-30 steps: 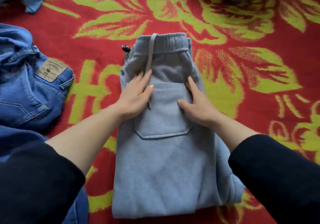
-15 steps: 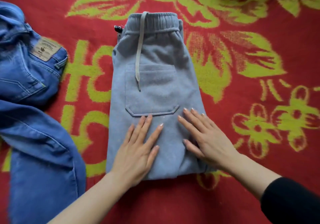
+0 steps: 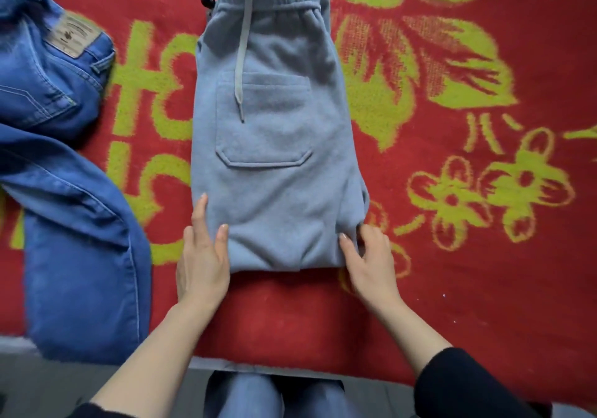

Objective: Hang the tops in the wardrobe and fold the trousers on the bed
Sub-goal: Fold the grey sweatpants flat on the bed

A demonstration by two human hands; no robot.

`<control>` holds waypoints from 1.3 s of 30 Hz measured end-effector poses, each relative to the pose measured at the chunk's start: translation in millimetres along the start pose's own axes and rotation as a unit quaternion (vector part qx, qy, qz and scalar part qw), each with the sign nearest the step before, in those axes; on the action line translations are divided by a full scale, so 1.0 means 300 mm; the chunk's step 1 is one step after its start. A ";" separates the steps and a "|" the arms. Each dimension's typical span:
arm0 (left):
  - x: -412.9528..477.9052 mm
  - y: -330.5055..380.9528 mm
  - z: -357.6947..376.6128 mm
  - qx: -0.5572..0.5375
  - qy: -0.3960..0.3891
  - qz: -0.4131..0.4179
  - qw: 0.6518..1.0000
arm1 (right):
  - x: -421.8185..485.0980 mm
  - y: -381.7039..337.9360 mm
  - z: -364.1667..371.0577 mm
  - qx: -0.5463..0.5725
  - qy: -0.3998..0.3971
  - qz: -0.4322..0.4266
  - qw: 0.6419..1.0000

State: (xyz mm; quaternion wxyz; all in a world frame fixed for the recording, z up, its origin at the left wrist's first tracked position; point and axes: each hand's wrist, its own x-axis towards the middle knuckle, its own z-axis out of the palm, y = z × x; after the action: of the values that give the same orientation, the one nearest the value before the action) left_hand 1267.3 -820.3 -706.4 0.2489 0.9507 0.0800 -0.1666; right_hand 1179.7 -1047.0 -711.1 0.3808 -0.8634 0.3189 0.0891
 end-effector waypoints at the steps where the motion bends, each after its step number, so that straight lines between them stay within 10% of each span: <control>1: 0.004 -0.014 -0.011 0.005 0.000 0.016 1.000 | 0.002 0.024 -0.022 0.028 0.002 -0.001 1.000; 7: -0.010 -0.080 -0.007 0.059 0.020 0.050 0.997 | 0.002 0.089 -0.102 -0.075 -0.003 0.012 0.997; 10: -0.057 -0.076 -0.005 0.137 0.052 0.128 0.981 | -0.014 -0.001 -0.086 -0.155 0.080 -0.116 0.978; 14: -0.084 -0.081 0.003 0.234 -0.070 0.368 0.897 | -0.041 -0.049 -0.026 -0.275 -0.054 -0.344 0.896; 22: 0.051 -0.016 -0.005 0.355 -0.126 0.385 0.842 | 0.095 -0.041 -0.022 -0.364 -0.155 -0.372 0.840; 29: 0.081 0.196 -0.179 0.247 -0.266 0.243 0.900 | 0.178 -0.203 -0.159 -0.167 -0.273 -0.176 0.931; 39: -0.034 0.243 -0.246 0.214 -0.551 0.054 0.804 | 0.112 -0.267 -0.260 -0.211 -0.494 0.074 0.840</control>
State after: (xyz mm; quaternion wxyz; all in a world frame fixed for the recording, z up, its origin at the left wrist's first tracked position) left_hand 1295.4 -847.0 -609.7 0.0494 0.7307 -0.1601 -0.6618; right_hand 1248.3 -1078.5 -622.0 0.2890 -0.7381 0.1251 0.5967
